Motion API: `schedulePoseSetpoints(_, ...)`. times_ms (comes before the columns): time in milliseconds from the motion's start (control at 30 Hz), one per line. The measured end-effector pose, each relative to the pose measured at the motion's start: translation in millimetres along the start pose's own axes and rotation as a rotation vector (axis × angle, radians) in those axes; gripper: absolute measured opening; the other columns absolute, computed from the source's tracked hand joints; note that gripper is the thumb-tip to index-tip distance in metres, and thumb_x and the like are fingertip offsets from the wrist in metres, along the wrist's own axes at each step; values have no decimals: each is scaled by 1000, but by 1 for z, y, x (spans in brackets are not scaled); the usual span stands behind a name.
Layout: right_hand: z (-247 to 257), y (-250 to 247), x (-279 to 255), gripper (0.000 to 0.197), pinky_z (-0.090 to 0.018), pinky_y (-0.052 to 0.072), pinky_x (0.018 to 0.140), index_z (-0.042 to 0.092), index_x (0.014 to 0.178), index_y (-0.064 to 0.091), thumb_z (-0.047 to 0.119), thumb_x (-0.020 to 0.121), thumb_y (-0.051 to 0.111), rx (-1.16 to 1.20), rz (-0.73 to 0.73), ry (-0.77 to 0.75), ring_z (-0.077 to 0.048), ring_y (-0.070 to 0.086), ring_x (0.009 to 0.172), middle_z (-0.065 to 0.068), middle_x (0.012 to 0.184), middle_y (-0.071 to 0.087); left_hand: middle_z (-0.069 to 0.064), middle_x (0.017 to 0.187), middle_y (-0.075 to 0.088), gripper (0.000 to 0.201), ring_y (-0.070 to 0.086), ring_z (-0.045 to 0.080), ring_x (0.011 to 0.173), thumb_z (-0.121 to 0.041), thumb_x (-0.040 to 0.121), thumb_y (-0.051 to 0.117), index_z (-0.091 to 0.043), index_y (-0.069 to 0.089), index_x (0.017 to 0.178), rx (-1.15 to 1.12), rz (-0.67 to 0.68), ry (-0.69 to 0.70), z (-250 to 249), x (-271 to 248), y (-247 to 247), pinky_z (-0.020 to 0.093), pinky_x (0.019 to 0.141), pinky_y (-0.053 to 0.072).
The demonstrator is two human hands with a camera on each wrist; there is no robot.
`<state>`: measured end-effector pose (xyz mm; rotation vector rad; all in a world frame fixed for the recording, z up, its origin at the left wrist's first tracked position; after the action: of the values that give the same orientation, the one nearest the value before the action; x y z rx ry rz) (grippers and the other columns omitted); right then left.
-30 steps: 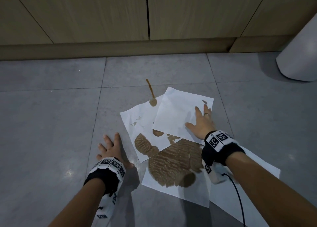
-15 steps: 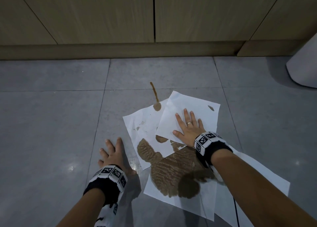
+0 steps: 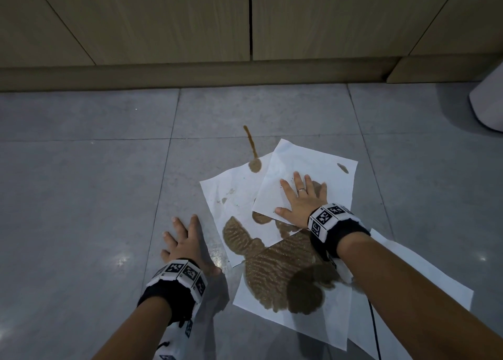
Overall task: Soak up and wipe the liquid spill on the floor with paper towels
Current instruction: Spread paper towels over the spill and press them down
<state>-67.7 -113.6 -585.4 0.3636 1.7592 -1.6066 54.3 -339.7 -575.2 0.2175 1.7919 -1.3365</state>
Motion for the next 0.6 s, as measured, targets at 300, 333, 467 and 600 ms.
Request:
schedulePoseSetpoints(300, 19, -3, 11, 71, -54, -5, 114, 26, 147, -19, 51, 97, 25, 96, -72, -42, -29, -23, 142, -5, 152, -32, 14, 151, -30, 130, -12, 43, 141, -38, 65, 82, -24, -18, 146, 11, -1, -7, -1, -1, 0, 54, 114, 15)
schedulePoseSetpoints(333, 20, 0, 12, 70, -54, -6, 114, 26, 147, -20, 51, 98, 24, 99, -63, -40, -29, -24, 142, -6, 152, -32, 13, 151, -31, 130, -13, 42, 141, -38, 66, 82, -24, -19, 146, 11, 4, -8, -1, -1, 0, 54, 114, 14)
schedulePoseSetpoints(467, 21, -7, 12, 70, -54, 1, 114, 26, 149, -6, 54, 95, 30, 77, -104, -27, -31, -12, 144, -7, 157, -18, 13, 150, -32, 130, -13, 42, 141, -38, 66, 82, -24, -20, 146, 16, 6, -12, -1, 2, 1, 55, 114, 14)
schedulePoseSetpoints(600, 19, -27, 17, 66, -51, 11, 115, 27, 148, 10, 53, 93, 38, 139, -175, 0, -30, 3, 144, -7, 158, -2, 14, 150, -31, 132, -12, 43, 141, -39, 64, 83, -24, -19, 146, 16, -16, -1, 1, 5, 4, 56, 114, 15)
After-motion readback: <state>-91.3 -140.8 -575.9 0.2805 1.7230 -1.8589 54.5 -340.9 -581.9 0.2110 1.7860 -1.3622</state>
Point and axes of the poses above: each hand's wrist, its own x-axis towards the middle knuckle, its own y-axis out of the palm, z = x × y, the point moved 2 cm from there along x, towards the middle knuckle
